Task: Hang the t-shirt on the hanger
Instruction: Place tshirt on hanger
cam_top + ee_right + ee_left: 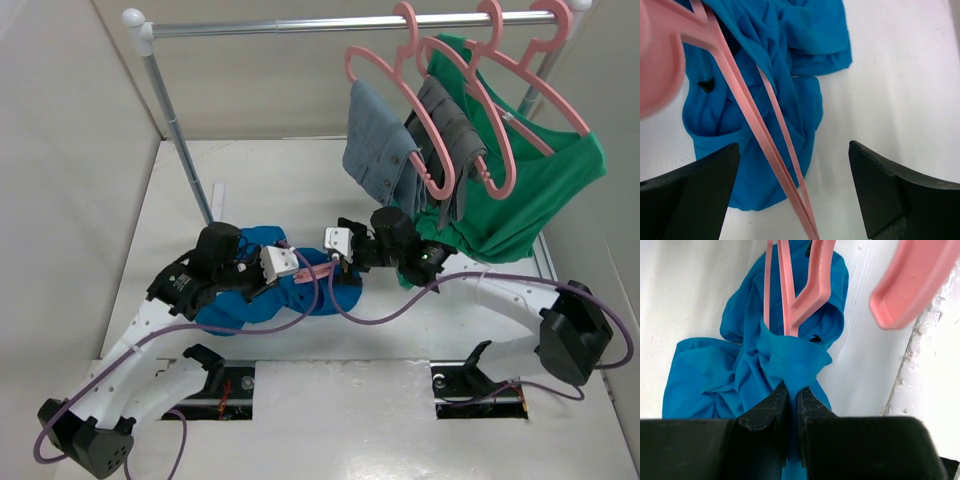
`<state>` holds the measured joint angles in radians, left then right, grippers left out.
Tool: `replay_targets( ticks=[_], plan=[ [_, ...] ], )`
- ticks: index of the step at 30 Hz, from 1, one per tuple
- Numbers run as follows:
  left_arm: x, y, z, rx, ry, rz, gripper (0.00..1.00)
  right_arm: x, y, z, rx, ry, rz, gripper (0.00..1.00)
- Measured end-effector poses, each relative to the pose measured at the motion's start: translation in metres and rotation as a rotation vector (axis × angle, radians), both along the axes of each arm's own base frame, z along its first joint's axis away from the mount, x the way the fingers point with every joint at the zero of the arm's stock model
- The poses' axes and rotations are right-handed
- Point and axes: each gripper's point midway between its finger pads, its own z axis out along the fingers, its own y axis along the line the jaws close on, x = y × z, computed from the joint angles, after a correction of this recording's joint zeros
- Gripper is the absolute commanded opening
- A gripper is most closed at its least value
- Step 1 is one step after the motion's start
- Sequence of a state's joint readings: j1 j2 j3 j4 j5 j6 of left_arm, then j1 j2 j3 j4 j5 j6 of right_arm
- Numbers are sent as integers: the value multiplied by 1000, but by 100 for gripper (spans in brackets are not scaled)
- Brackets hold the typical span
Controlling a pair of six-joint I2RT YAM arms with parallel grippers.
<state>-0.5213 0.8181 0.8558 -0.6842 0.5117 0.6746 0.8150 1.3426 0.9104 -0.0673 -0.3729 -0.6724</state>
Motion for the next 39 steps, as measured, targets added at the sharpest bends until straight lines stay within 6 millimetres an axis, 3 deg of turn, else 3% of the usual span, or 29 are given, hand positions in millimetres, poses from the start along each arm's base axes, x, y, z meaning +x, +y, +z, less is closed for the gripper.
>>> replay_targets(
  ticks=[4,7,8,11,12,13,15,21,25,31,39],
  plan=[
    [0,-2,7,-12,-9,-5,0,6,0,-15,11,58,61,91],
    [1,-2,10,-18,-14,-7,0,13,1,-29,4,100,81,79],
    [1,-3,10,-17,-13,-8,0,14,4,-32,3,112,90,59],
    [1,-3,10,-17,-10,-9,0,14,13,-33,15,145,116,25],
    [1,-2,10,-16,-12,-5,0,14,15,-32,22,147,125,7],
    [6,0,12,-9,-32,10,0,11,16,-31,22,154,142,1],
    [16,5,18,0,-70,43,0,-3,17,-36,8,192,171,0],
    [10,4,18,14,-75,0,7,-19,11,-19,15,149,171,0],
    [8,-3,33,-9,-111,-53,0,-32,-1,-8,38,126,162,0],
    [6,-11,64,-54,-142,-113,0,-41,-9,15,79,65,141,0],
    [0,-20,71,-74,-104,-182,0,-49,-20,20,72,40,111,0]
  ],
)
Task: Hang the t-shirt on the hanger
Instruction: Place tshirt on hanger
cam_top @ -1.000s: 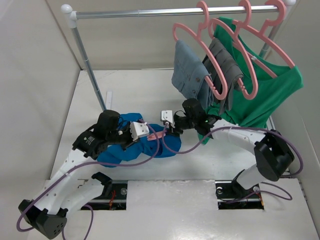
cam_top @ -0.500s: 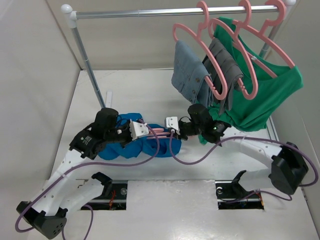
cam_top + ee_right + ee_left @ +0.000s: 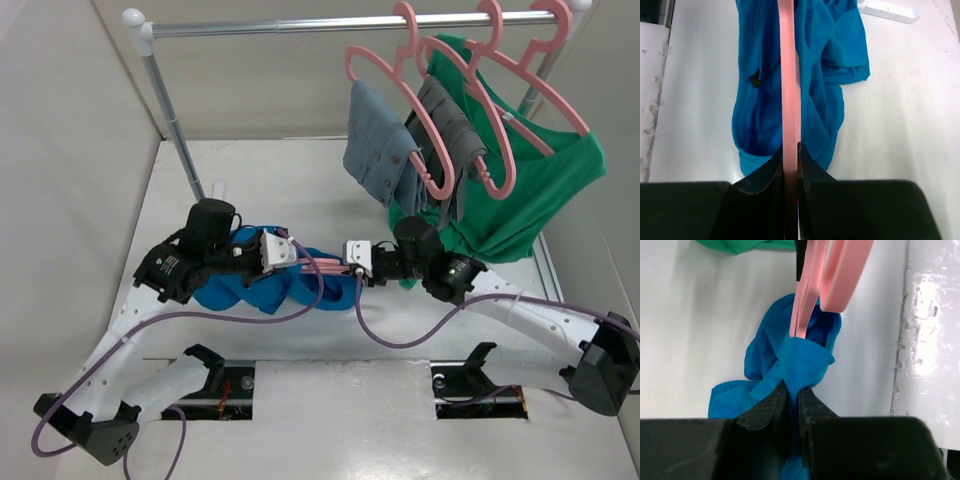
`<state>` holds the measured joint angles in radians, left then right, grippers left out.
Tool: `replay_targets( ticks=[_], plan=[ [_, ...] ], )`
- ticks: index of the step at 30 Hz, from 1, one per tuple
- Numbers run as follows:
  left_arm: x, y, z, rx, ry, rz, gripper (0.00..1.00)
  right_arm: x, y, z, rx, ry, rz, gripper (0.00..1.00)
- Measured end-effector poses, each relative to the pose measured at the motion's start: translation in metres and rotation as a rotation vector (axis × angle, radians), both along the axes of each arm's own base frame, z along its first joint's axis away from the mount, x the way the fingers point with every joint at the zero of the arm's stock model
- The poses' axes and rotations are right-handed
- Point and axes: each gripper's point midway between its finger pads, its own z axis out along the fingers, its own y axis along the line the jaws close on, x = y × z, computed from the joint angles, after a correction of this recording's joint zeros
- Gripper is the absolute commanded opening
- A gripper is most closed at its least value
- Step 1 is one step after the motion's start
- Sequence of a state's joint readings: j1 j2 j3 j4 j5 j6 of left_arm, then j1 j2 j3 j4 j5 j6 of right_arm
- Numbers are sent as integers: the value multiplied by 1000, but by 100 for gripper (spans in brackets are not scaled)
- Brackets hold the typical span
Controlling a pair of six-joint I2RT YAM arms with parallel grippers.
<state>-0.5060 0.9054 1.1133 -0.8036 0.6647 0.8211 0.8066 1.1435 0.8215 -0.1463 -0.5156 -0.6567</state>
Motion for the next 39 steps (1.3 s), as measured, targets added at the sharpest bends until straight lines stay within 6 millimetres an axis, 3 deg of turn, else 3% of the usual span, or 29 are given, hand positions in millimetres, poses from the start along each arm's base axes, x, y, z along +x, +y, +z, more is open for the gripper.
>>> replay_targets(
  ticks=[2,6,8,11,12,15,19,22,25,28,32,34,36,37,39],
  plan=[
    [0,-2,4,-3,9,-14,0,-1,-2,3,2,-9,-2,0],
    [0,-6,12,-11,10,-41,17,0,-5,9,13,-26,-8,0],
    [4,-5,11,0,9,-36,36,-1,-7,8,5,-19,-7,0],
    [12,-2,3,27,33,-17,52,-3,-11,3,-14,-5,-7,0],
    [14,-2,-2,40,49,-17,72,-3,-12,2,-18,-1,-6,0],
    [14,-1,-8,60,89,-43,96,-5,-13,-1,-25,15,0,0],
    [7,0,6,42,77,-94,100,-1,-18,-3,-26,32,-8,0],
    [-2,-1,14,32,53,-145,100,1,-20,-2,-23,35,-18,0],
    [-12,0,9,51,52,-181,100,1,-19,-2,-21,43,-18,0],
    [-15,5,-17,94,67,-162,100,-1,-17,1,-16,41,-14,0],
    [-2,16,-56,152,64,-54,95,-4,-13,10,-7,28,-3,0],
    [7,17,-63,154,55,-5,56,-6,-15,5,-28,41,-10,0],
    [15,17,-64,154,42,25,25,-6,-17,4,-35,43,-16,0],
    [19,16,-64,152,38,33,0,-6,-17,5,-35,43,-22,0],
    [24,14,-63,147,28,43,0,-5,-20,6,-36,40,-37,0]
  ],
)
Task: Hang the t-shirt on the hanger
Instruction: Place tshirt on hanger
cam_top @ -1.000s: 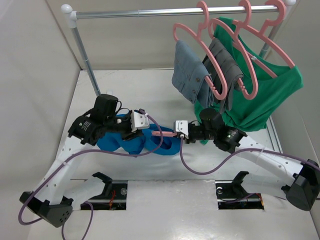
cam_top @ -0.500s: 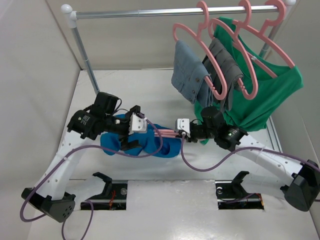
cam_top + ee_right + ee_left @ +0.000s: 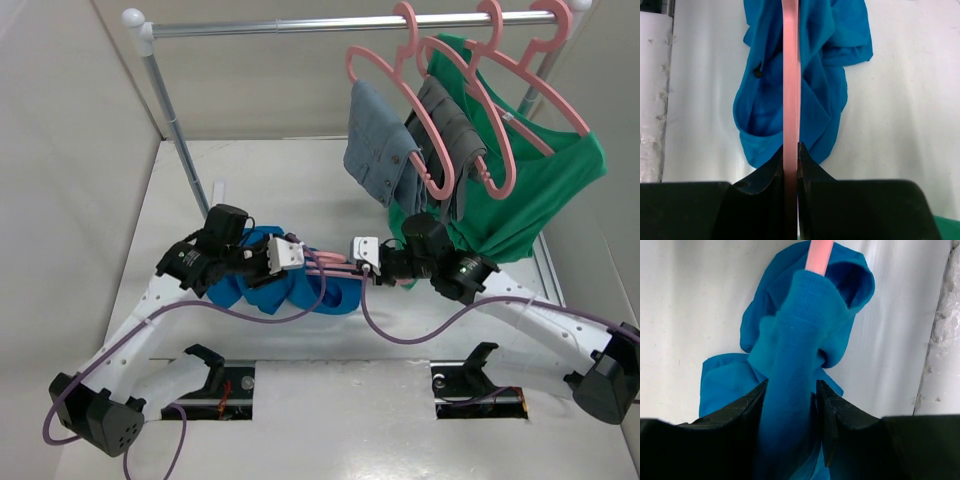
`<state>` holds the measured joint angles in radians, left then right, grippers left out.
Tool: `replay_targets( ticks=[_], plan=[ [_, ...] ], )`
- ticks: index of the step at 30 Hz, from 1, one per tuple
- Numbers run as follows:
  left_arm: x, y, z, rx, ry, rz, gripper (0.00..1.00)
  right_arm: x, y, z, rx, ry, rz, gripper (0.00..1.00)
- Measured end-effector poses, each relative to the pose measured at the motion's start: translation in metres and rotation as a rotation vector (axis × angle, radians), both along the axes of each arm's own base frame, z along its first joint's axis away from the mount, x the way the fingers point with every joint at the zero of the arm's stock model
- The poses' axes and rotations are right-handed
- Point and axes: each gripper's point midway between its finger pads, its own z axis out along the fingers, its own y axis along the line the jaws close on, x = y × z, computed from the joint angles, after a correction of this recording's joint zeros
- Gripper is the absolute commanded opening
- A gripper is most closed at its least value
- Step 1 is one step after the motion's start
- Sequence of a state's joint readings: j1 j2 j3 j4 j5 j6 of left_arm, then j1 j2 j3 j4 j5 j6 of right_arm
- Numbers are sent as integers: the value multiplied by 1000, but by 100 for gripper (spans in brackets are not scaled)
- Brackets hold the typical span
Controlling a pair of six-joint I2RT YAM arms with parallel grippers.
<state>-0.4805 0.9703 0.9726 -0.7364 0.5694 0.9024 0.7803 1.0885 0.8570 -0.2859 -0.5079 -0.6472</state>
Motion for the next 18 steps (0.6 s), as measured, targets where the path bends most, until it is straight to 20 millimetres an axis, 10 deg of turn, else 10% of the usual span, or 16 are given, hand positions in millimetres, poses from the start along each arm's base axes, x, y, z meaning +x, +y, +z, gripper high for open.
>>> replay_targets(
  ticks=[3,5,12,18],
  plan=[
    [1,0,0,-3,2,10,0,2,-1,1,-2,-2,-14,0],
    [2,0,1,-7,1,18,0,5,-2,3,-2,-4,-36,42],
    [-2,7,18,-45,-50,82,0,29,-24,56,126,-24,-376,83],
    [-5,7,22,-91,-18,147,0,30,-77,118,404,4,-711,80]
  ],
)
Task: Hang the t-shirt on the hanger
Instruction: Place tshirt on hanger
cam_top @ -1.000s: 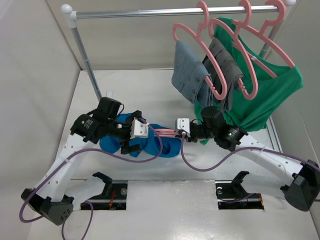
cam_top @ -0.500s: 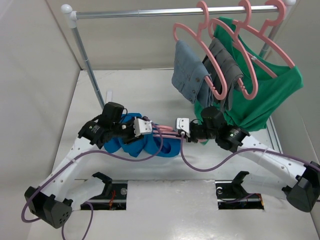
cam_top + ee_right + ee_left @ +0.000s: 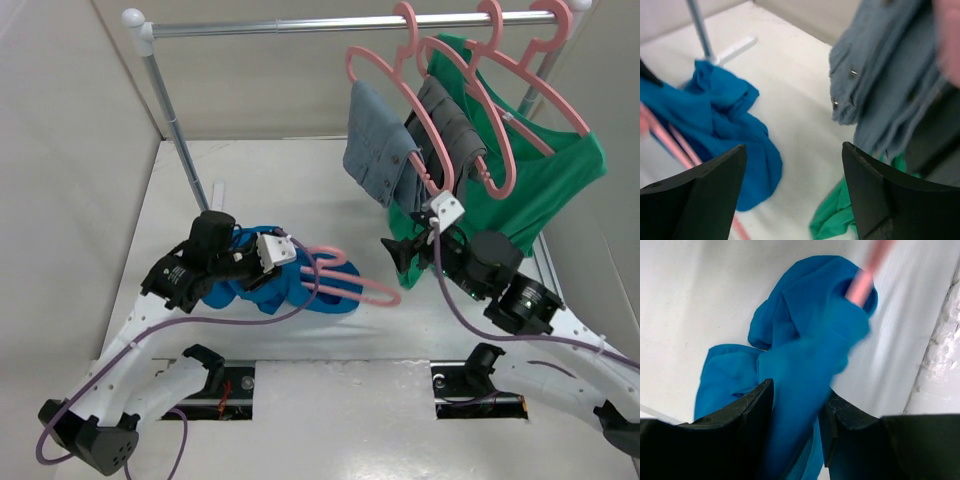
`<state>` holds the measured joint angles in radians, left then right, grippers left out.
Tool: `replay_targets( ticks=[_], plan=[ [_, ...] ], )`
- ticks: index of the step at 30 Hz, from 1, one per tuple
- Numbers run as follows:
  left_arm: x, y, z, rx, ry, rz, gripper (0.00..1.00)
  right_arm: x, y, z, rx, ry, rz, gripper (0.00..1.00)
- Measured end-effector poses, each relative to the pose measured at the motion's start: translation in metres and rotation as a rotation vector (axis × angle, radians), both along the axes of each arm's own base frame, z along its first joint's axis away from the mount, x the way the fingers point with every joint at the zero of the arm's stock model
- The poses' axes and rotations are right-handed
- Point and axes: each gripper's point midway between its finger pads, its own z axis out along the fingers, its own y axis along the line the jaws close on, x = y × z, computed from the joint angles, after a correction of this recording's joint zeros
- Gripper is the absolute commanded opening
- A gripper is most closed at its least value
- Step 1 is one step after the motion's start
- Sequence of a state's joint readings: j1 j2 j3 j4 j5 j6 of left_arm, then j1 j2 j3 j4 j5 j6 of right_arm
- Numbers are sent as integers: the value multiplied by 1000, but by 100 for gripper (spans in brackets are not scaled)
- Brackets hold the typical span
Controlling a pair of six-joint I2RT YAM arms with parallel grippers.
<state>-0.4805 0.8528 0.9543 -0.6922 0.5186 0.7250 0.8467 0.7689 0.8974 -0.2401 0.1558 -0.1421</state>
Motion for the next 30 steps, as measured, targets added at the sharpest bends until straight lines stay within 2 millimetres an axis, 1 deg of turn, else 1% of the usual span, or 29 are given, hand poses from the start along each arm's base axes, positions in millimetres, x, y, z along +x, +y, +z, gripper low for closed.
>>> replay_targets(
  ticks=[2,3,4,6,9,11,13,15,17,19,21,22,24,26,27,28,30],
  plan=[
    [-1,0,-4,-10,22,17,0,-4,-7,5,78,39,-58,77],
    [-3,1,-7,-9,35,27,0,-6,-7,2,109,76,-79,76],
    [-3,2,-9,-10,44,40,0,-8,-4,-5,130,119,-95,76],
    [-3,4,-9,-13,47,64,0,-15,5,-28,167,217,-117,74],
    [-2,5,-7,-22,47,83,0,-32,20,-73,172,330,-116,74],
    [-2,6,-7,-22,48,91,0,-45,27,-100,147,387,-103,74],
    [0,7,-7,-18,47,105,0,-50,30,-116,139,432,-114,74],
    [3,10,-5,-16,34,133,0,-50,33,-123,150,466,-138,74],
    [7,13,-1,-25,15,171,0,-52,34,-125,175,491,-158,73],
    [11,16,5,-38,-11,206,0,-60,33,-120,220,508,-162,73],
    [14,18,10,-48,-26,230,0,-67,30,-110,291,518,-172,73],
    [15,18,12,-52,-31,237,0,-68,28,-105,327,522,-185,73],
    [14,19,13,-56,-33,246,0,-65,23,-102,385,535,-231,73],
    [14,20,14,-62,-31,258,0,-60,24,-107,401,551,-281,73],
    [14,21,14,-64,-30,265,0,-58,27,-114,392,562,-301,73],
    [14,21,14,-66,-29,271,0,-57,32,-122,376,576,-316,73],
    [15,21,14,-74,-20,287,0,-54,43,-143,319,604,-351,70]
  ],
)
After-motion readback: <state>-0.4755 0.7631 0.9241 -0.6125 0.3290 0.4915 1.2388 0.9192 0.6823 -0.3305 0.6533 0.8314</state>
